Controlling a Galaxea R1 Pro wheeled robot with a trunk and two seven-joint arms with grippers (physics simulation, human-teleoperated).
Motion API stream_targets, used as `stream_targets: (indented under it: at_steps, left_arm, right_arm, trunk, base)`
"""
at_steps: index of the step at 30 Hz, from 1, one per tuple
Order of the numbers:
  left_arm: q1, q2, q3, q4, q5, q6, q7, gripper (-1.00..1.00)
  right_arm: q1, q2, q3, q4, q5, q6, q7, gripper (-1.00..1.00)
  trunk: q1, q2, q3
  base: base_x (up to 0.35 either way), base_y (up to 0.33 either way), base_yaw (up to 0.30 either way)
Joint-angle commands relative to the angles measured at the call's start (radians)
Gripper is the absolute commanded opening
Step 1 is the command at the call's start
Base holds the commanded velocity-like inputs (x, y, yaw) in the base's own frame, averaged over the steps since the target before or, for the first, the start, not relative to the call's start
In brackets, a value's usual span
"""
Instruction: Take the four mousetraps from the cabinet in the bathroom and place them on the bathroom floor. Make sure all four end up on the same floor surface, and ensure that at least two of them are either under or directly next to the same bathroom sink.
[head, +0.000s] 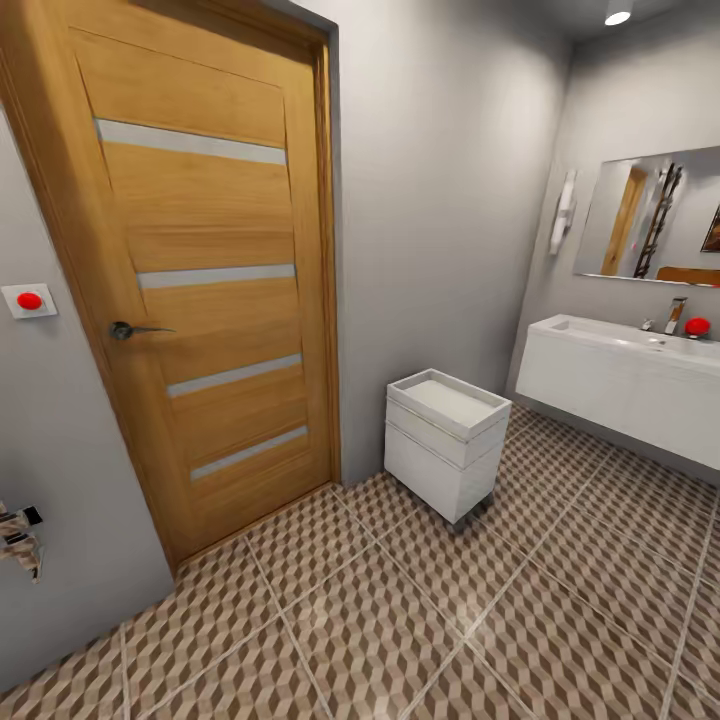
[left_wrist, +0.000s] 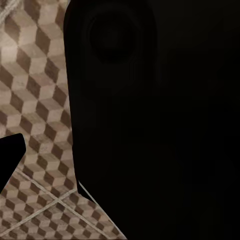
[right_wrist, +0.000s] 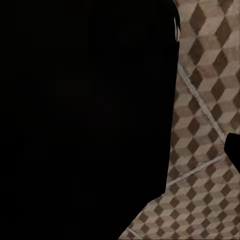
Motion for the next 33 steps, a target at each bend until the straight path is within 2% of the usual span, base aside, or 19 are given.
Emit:
stream_targets:
  at_steps: [1,7,33]
  left_arm:
    - [0.002,-0.002,0.006,-0.006,0.004,-0.006,-0.002,1.0]
    - [0.0,-0.002,0.008,-0.038,0.003,-0.012,-0.002,1.0]
    - [-0.001,-0.002,0.006,-0.038,0.003,-0.012,-0.002,1.0]
  right_arm:
    - [0.002,-0.003,0.0,0.002,-0.004,-0.006,-0.001,1.0]
    - [0.001,-0.002,0.004,0.001,0.004,-0.01,-0.001,1.0]
    - [0.0,-0.002,0.01,0.0,0.014,-0.005,-0.002,1.0]
  trunk:
    - [0.0,-0.001,-0.001]
    - [0.0,-0.001,-0.001]
    - [0.0,-0.001,-0.001]
  base:
    - [0.0,0.0,0.0]
    - [0.0,0.0,0.0]
    - [0.0,0.0,0.0]
